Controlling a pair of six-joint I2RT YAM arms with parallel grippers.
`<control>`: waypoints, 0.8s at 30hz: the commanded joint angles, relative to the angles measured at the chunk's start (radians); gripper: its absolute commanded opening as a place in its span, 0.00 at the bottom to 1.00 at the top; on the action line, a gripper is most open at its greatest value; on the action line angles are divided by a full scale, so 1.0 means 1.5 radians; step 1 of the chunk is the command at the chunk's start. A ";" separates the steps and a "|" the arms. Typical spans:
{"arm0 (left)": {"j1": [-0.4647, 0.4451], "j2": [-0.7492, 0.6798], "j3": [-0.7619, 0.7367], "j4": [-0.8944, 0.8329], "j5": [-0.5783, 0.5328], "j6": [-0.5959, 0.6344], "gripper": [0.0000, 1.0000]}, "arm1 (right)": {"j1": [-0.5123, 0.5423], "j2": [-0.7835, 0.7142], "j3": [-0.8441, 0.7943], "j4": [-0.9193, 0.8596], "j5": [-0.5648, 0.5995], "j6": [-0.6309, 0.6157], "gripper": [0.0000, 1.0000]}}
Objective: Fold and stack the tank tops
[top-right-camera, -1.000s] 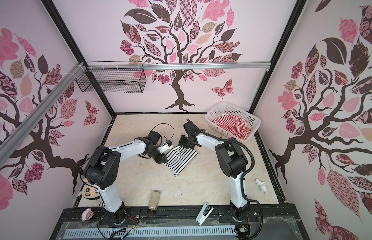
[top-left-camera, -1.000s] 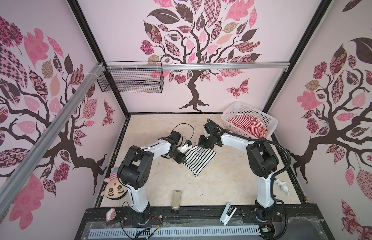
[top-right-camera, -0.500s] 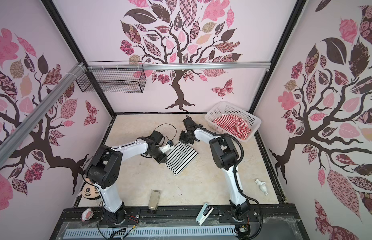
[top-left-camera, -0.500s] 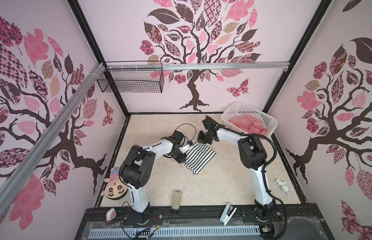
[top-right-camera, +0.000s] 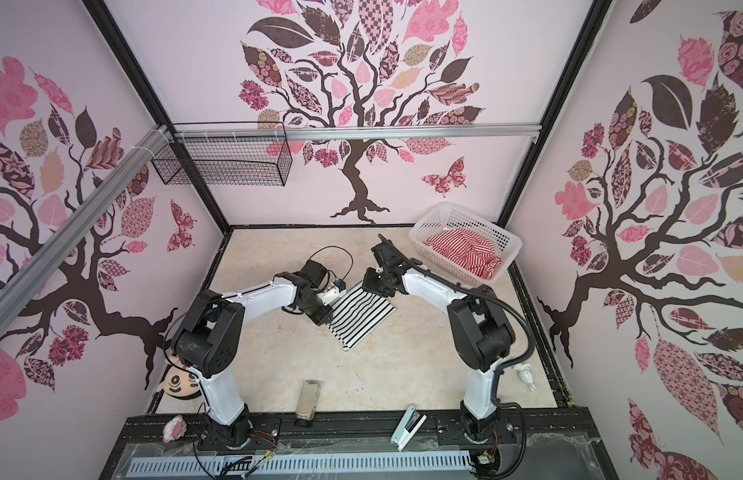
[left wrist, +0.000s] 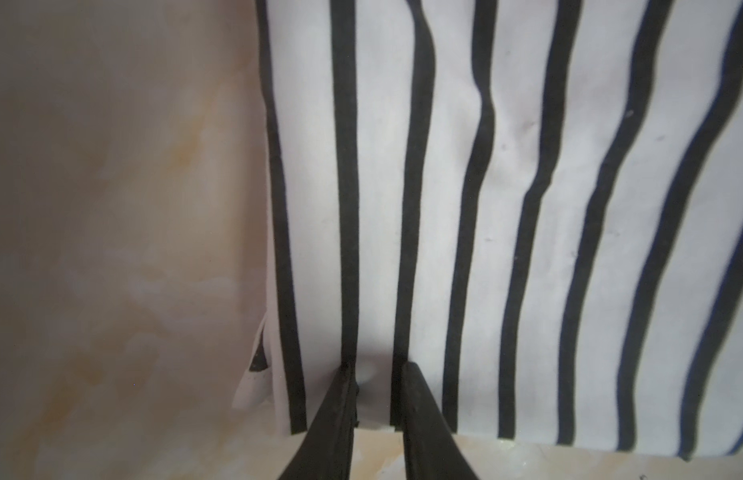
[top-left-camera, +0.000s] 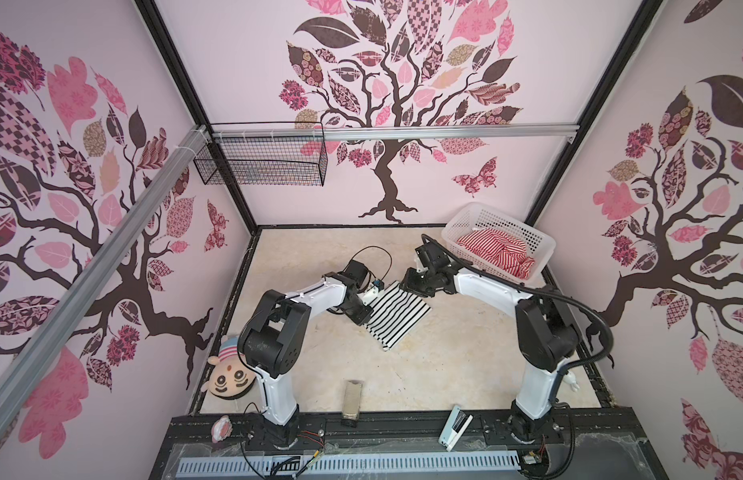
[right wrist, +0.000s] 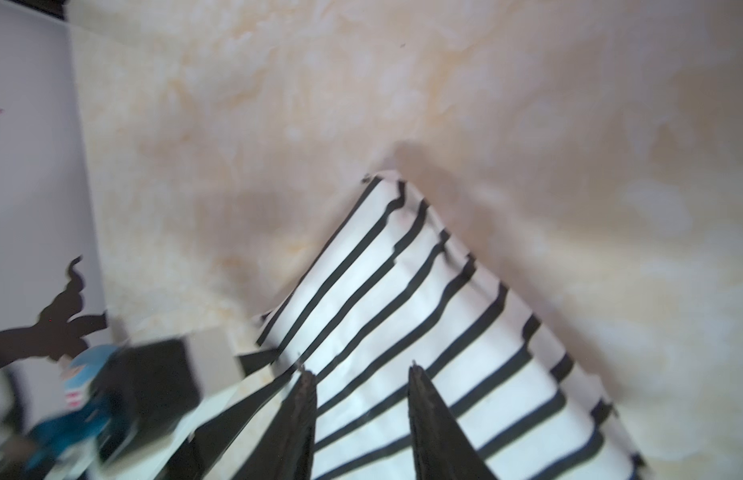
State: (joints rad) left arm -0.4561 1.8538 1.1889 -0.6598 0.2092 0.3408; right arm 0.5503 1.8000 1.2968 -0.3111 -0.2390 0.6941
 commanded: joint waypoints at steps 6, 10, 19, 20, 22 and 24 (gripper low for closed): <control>0.004 0.029 0.062 -0.010 -0.051 0.020 0.24 | 0.000 0.001 -0.153 0.084 -0.017 0.026 0.34; 0.004 0.036 0.068 -0.011 -0.073 0.033 0.24 | -0.002 0.003 -0.204 0.080 0.035 0.018 0.33; 0.004 0.056 0.076 -0.023 -0.136 0.044 0.23 | -0.001 -0.051 -0.252 0.102 0.009 0.021 0.33; 0.004 0.042 0.072 -0.019 -0.135 0.043 0.23 | -0.001 -0.071 -0.245 0.095 0.011 0.021 0.34; 0.004 0.006 0.069 -0.016 -0.124 0.034 0.23 | -0.001 -0.105 -0.226 0.077 0.016 0.019 0.35; 0.000 -0.031 0.076 -0.027 -0.097 0.021 0.24 | -0.001 -0.121 -0.200 0.066 0.016 0.017 0.36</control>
State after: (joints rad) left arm -0.4534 1.8977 1.2865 -0.6861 0.0463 0.3897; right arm 0.5484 1.6859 0.9424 -0.1520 -0.2317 0.7258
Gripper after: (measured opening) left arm 0.239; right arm 0.354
